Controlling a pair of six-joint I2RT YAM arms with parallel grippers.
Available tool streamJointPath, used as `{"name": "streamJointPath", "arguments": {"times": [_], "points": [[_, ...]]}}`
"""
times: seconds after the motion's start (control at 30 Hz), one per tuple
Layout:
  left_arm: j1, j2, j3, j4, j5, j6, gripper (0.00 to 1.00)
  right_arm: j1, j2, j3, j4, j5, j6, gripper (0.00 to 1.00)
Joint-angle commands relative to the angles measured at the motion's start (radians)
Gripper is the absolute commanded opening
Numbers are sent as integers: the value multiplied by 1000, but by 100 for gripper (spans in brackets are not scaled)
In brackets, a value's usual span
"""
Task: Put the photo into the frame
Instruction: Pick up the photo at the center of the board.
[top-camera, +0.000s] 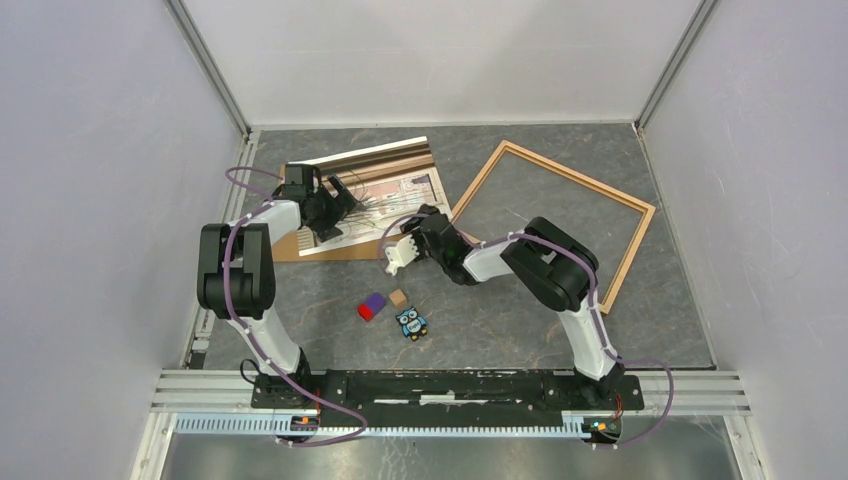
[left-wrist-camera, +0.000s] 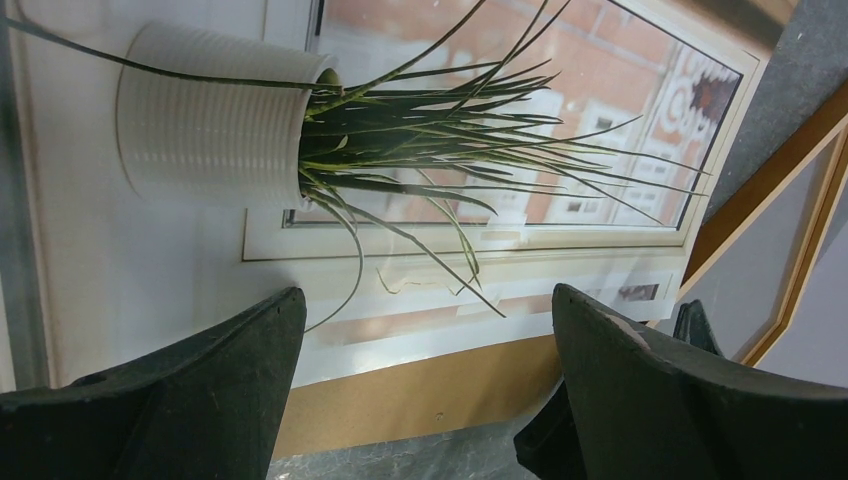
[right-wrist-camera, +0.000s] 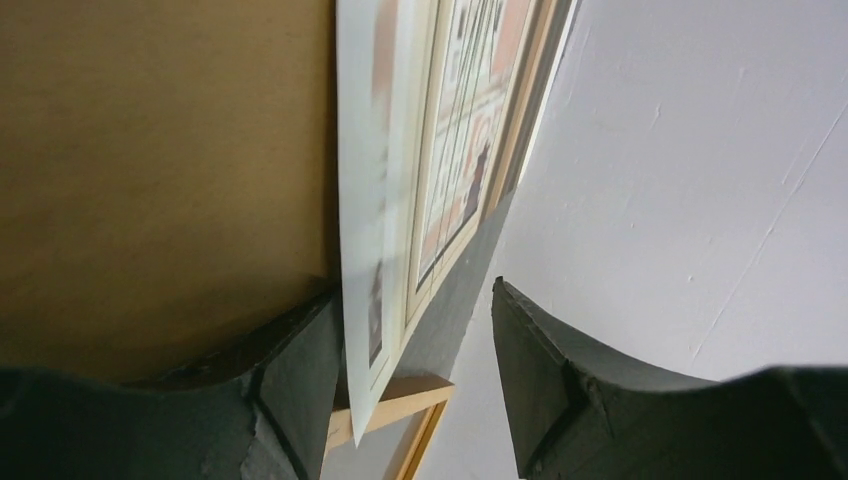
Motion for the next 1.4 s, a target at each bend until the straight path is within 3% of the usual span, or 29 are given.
{"name": "streamJointPath", "arguments": {"times": [0.0,0.3,0.5,0.67,0.77,0.87,0.93,1.13,1.37], "points": [[-7,19,-6,-78,-3,10,100,13,76,96,23,37,-7,60],[-8,-53,23,-118,-27,76,100,43,99,155,74,129,7,27],[-8,-208,25,-87,7,151,100,63,28,236,-75,169,61,0],[-8,-402,-7,-37,-1,170,100,66,-107,207,-202,151,161,0],[-7,-488,36,-177,-81,102,100,69,-194,151,-251,142,210,0],[-7,-563,72,-364,-120,-40,99,78,-262,88,-269,139,247,0],[-8,-614,45,-421,-60,-168,96,85,-290,73,-284,136,277,0],[-18,-754,-185,-332,151,-550,92,112,-318,55,-294,152,337,0],[-65,-799,-241,-348,90,-743,99,128,-321,54,-292,164,390,0]]}}
